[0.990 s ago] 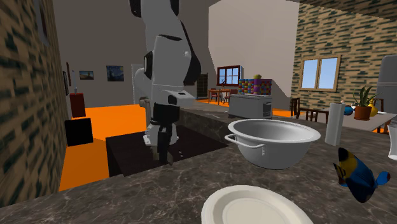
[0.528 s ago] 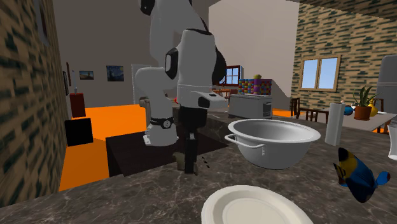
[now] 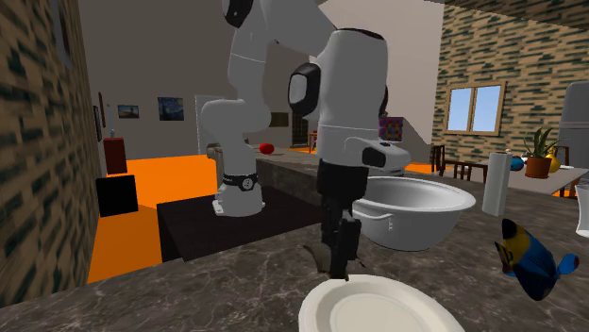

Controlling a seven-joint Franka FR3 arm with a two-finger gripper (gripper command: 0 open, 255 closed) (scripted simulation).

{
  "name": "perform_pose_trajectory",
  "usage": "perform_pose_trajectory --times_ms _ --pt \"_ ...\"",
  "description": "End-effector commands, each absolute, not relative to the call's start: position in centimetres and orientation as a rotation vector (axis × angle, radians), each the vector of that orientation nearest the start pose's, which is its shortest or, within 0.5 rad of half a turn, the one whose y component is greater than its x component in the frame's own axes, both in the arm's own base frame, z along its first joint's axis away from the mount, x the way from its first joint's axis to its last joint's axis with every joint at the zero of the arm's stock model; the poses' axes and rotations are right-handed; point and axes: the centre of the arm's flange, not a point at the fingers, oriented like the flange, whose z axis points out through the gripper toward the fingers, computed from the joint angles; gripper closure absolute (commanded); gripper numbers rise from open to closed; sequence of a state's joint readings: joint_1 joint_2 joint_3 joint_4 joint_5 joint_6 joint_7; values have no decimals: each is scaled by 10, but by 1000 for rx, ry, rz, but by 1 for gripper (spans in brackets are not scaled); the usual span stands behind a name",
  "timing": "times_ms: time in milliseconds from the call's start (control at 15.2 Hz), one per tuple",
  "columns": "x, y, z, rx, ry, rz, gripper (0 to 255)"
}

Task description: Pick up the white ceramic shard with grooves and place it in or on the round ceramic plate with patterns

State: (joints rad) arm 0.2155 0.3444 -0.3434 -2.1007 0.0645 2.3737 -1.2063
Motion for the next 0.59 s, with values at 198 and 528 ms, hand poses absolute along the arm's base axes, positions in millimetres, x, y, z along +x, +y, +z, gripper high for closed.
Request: perform_pose_trajectory --times_ms 198,528 --pt "633 -46 259 -2740 -1581 130 255" --pt "641 -43 238 -2740 -1581 130 255"
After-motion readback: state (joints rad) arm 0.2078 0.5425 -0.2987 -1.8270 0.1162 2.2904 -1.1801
